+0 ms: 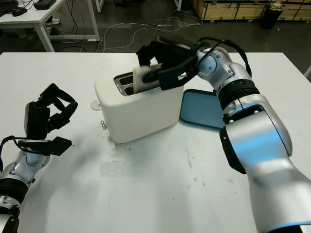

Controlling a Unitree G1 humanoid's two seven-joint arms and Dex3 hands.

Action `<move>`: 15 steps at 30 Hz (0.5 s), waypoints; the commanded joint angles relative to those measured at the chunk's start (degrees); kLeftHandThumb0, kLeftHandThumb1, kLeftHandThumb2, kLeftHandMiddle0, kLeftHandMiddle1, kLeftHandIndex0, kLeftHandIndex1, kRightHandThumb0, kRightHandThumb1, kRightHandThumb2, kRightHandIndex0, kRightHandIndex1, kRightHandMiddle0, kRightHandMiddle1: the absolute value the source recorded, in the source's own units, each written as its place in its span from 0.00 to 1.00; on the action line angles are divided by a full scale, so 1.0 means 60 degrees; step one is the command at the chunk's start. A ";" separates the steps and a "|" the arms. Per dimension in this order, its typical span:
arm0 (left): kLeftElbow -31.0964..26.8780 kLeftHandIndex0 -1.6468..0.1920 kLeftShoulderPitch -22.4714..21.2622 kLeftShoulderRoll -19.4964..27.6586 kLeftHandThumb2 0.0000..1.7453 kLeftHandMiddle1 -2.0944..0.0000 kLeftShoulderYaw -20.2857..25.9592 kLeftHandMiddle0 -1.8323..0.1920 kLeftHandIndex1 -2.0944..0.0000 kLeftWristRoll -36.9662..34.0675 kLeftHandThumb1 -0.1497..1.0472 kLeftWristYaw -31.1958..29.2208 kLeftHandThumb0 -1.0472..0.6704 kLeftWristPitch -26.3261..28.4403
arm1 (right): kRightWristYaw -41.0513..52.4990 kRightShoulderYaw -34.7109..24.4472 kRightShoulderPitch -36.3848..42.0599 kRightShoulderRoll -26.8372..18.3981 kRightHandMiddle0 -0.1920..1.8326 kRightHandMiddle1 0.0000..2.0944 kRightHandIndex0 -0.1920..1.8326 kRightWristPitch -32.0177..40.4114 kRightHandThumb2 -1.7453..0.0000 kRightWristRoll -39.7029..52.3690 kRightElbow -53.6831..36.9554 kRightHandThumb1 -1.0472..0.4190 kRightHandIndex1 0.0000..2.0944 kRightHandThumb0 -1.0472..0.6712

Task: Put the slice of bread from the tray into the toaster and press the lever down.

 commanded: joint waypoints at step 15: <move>-0.0040 0.64 0.0146 -0.0012 0.26 0.17 -0.0037 0.52 0.22 -0.0076 0.89 -0.0064 0.00 0.0005 | 0.0166 -0.0123 -0.0357 -0.0319 0.28 0.00 0.10 0.0148 0.94 0.0106 -0.0422 0.09 0.21 0.02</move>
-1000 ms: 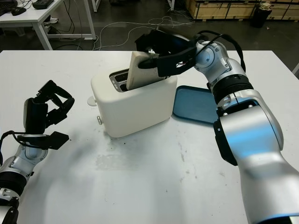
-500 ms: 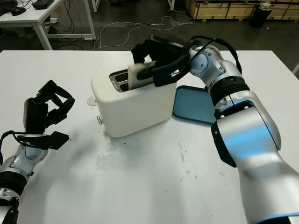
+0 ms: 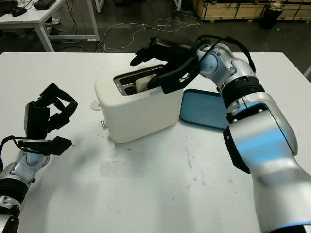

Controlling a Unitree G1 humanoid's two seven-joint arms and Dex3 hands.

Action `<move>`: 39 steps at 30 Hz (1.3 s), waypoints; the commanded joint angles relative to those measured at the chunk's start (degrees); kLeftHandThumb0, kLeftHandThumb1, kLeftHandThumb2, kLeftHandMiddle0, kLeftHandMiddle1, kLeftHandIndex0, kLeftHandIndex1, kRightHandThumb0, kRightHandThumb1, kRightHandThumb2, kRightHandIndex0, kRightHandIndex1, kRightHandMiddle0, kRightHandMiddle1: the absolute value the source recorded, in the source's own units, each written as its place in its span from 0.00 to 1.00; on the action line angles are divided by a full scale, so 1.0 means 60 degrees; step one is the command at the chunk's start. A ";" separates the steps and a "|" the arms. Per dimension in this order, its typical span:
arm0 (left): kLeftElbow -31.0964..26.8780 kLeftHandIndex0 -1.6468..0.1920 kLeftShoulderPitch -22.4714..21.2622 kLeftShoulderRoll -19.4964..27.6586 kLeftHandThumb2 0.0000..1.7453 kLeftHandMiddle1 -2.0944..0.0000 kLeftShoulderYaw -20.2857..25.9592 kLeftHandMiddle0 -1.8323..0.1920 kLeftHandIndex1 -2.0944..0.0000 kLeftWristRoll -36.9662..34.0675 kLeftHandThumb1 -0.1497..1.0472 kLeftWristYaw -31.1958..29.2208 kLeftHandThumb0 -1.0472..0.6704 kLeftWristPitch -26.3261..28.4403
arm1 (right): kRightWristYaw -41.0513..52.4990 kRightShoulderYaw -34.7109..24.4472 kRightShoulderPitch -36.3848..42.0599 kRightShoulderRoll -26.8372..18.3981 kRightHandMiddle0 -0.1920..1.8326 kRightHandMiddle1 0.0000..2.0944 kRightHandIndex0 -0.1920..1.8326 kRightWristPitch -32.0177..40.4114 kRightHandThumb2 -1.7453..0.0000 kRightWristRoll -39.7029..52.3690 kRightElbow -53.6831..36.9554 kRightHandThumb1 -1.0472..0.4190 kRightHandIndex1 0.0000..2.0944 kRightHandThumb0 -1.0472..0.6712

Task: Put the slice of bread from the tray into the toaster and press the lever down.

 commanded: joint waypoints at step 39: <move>0.0126 0.68 -0.0296 0.0373 0.28 0.17 -0.0282 0.57 0.23 0.0362 0.89 0.0131 0.01 -0.0338 | -0.2823 -0.5961 0.9866 0.2046 0.68 0.02 0.73 0.2005 1.00 0.6350 -0.6872 0.10 0.10 0.34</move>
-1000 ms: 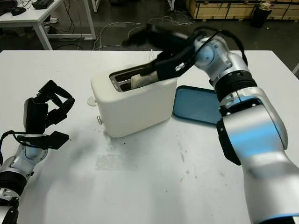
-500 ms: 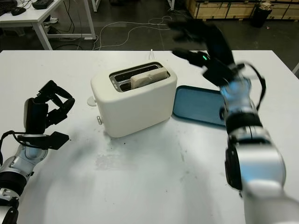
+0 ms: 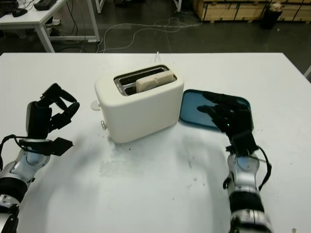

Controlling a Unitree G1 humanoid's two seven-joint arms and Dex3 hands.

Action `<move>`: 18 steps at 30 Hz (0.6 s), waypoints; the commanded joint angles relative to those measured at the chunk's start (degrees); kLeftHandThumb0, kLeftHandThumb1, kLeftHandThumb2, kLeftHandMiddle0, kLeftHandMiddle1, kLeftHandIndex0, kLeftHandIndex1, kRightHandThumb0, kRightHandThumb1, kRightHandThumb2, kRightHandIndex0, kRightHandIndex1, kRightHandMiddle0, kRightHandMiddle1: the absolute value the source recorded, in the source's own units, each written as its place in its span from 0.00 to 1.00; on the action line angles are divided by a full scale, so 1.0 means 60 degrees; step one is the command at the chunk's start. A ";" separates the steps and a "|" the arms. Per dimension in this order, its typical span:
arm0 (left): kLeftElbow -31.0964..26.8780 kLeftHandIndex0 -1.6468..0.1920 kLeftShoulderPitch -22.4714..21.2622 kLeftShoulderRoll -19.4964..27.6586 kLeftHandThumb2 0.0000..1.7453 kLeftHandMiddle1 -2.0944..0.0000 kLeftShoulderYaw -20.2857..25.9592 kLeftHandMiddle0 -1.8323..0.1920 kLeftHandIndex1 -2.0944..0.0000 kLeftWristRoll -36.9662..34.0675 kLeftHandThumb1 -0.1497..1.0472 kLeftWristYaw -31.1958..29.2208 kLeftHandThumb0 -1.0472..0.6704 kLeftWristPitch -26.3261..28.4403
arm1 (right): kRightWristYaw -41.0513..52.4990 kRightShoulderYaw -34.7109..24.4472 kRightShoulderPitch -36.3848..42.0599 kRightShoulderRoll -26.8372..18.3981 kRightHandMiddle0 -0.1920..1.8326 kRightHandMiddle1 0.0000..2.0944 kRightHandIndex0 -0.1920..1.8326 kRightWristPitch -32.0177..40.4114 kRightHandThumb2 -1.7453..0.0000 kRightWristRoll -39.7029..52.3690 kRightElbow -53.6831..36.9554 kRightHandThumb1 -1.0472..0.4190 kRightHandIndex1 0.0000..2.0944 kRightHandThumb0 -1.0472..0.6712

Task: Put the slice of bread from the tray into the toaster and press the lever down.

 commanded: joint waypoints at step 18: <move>-0.1071 0.78 -0.0544 0.1242 0.32 0.17 -0.0305 0.53 0.19 0.0703 0.89 -0.1054 0.03 0.0037 | -0.0091 0.0182 -0.0368 0.0230 0.69 0.01 0.72 0.0203 1.00 -0.0291 0.0658 0.10 0.10 0.31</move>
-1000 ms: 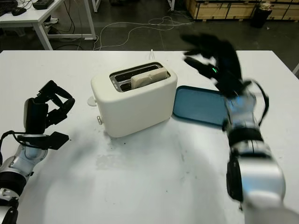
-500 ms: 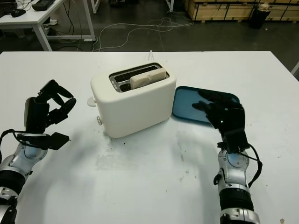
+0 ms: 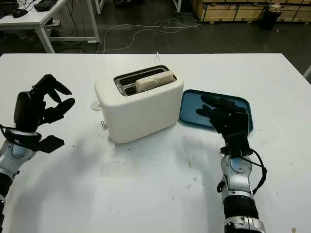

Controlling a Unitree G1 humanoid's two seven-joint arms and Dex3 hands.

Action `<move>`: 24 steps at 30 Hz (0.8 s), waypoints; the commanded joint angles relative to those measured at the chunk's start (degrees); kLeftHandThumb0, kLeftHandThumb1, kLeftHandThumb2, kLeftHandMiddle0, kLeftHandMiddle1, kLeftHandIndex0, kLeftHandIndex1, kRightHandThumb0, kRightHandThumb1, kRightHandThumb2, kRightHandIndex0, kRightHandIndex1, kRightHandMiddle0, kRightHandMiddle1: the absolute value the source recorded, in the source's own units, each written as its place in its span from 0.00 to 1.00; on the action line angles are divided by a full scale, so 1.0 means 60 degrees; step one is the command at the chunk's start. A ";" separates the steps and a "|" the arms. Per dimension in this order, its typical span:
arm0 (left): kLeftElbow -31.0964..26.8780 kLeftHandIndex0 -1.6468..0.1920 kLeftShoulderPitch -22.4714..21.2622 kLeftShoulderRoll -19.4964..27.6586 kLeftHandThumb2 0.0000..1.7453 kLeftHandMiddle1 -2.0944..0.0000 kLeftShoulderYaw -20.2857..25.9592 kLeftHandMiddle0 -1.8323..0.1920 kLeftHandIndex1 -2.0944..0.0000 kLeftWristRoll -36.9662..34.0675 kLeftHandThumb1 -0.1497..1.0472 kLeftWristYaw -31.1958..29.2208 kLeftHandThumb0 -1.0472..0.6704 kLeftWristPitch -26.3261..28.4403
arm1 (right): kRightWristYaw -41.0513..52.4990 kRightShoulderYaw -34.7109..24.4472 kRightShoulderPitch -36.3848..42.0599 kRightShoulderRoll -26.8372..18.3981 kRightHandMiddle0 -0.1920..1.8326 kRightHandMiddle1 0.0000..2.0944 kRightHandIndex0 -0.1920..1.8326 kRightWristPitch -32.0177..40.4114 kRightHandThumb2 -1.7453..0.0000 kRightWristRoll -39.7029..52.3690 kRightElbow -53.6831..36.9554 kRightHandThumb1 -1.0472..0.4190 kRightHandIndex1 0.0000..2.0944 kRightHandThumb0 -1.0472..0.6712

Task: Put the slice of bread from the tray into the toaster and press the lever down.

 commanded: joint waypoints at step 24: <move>0.0218 0.78 -0.1648 0.0467 0.34 0.17 -0.1706 0.31 0.17 0.1341 0.89 -0.1485 0.03 -0.0013 | 0.0102 0.0096 0.0039 0.0193 0.69 0.00 0.74 0.0162 1.00 0.0037 -0.0349 0.10 0.08 0.30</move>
